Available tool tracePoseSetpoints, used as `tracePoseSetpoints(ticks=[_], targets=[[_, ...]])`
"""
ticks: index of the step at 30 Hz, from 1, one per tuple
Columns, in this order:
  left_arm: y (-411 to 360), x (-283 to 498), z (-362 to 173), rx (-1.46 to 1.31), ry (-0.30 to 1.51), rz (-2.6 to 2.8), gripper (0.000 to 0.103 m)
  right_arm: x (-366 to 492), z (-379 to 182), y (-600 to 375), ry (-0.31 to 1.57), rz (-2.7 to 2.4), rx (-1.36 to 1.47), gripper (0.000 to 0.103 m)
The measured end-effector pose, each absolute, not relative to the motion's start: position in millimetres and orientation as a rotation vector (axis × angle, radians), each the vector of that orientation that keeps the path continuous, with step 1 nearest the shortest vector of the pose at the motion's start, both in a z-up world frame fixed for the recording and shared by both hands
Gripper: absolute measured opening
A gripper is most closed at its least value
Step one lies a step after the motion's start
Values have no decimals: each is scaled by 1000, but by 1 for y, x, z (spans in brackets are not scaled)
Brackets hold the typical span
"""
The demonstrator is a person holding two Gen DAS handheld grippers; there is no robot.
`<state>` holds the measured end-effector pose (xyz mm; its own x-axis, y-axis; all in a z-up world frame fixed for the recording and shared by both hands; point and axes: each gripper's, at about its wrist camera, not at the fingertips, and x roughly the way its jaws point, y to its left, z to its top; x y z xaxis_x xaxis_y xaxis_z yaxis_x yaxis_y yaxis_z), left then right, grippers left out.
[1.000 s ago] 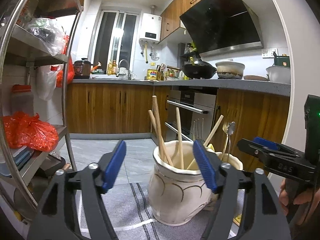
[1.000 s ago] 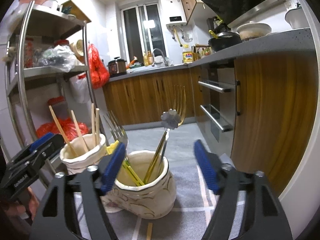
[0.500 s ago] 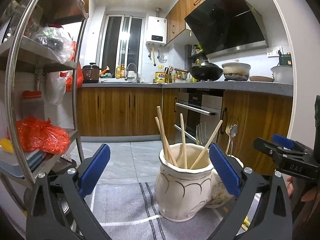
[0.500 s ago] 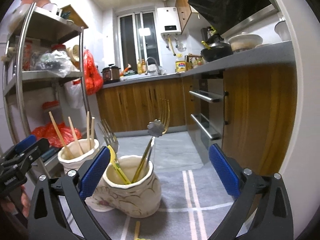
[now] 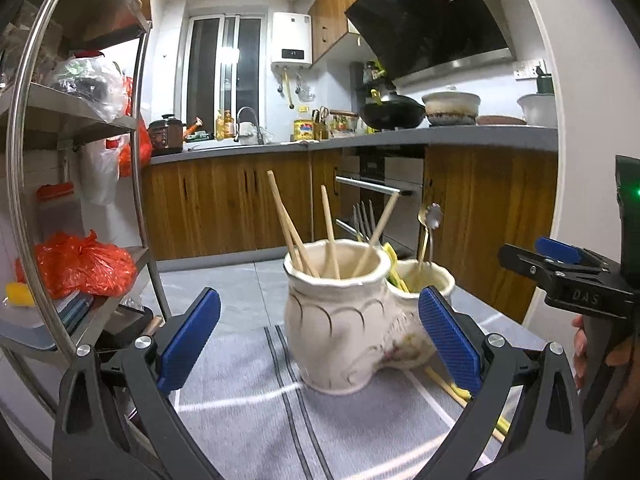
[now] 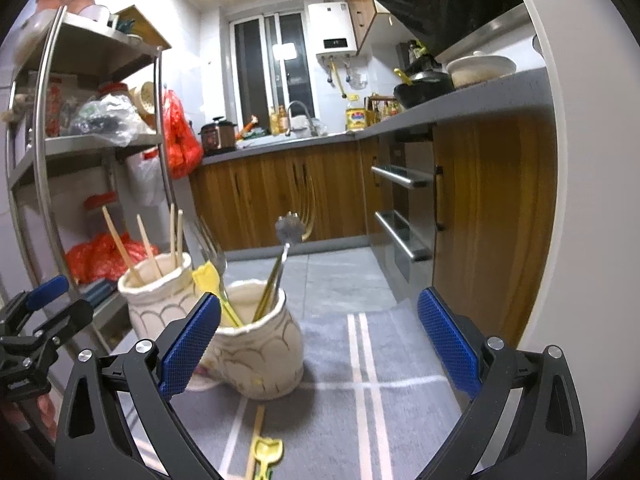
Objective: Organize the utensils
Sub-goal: 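Pull both open grippers back from the holder toward the cloth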
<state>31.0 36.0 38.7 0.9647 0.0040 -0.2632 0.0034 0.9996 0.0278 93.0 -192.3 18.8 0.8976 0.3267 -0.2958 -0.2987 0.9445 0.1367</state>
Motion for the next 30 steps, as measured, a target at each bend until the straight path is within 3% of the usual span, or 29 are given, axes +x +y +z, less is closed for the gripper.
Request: tracePoseSetpoints(ticks=[17,30], targets=[[40,21,4,-25,462,-17,98,87,-13,-185,524,361,-52,98],[25,24,-4,31,510,-43,98,83,-39,-173,713,424,-120,95]])
